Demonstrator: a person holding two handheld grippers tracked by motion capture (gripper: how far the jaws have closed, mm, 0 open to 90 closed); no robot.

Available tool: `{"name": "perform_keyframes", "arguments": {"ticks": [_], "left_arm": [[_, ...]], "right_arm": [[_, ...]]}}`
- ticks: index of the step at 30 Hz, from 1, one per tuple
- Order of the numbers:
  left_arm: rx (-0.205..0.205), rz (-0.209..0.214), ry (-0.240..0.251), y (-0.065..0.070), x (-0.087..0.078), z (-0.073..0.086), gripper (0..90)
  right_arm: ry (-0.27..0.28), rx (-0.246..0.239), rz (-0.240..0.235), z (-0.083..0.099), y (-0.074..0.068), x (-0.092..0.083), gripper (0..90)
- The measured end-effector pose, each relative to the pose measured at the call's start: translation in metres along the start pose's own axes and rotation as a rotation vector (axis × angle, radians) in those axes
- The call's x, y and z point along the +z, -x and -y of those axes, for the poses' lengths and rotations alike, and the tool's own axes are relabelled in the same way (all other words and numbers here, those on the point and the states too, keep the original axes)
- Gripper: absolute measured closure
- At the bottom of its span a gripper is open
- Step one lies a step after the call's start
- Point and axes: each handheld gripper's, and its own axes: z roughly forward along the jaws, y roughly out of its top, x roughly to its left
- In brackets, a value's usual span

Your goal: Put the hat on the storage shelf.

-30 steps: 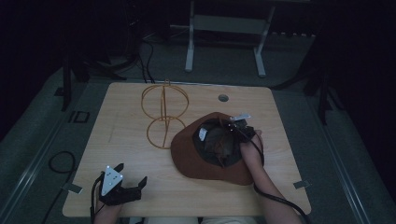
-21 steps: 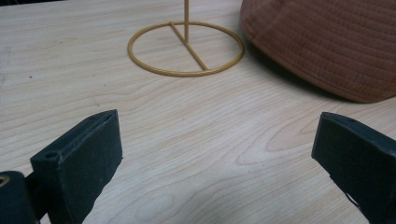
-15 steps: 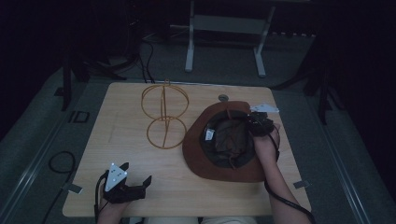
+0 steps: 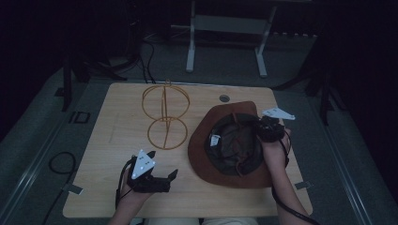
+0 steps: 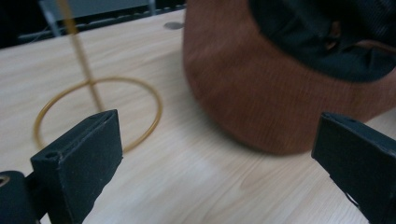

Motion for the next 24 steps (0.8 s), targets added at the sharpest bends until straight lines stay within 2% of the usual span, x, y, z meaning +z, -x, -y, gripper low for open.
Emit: {"name": "perform_keyframes", "arguments": {"ticks": [5,7,11,16,20,24], "left_arm": [[0.026,0.039,-0.007,0.007,0.017,-0.020,2.3],[0.048,0.040,-0.015,0.010,0.024,-0.026,2.6],[0.050,0.061,-0.023,0.014,0.039,-0.038,2.6],[0.087,0.086,-0.019,0.025,0.059,-0.059,2.7],[0.115,0.076,-0.031,0.035,0.079,-0.075,4.8],[0.124,0.061,-0.049,0.039,0.100,-0.087,6.6]], "right_arm": [[0.007,-0.006,-0.002,0.002,-0.001,-0.007,84.1],[0.006,-0.003,-0.009,0.003,-0.001,-0.008,84.1],[0.005,-0.010,-0.018,0.007,-0.005,-0.011,84.1],[0.016,-0.011,-0.025,0.007,-0.008,-0.014,84.1],[0.017,-0.016,-0.033,0.008,-0.011,-0.016,84.1],[0.018,-0.018,-0.037,0.008,-0.013,-0.017,84.1]]}}
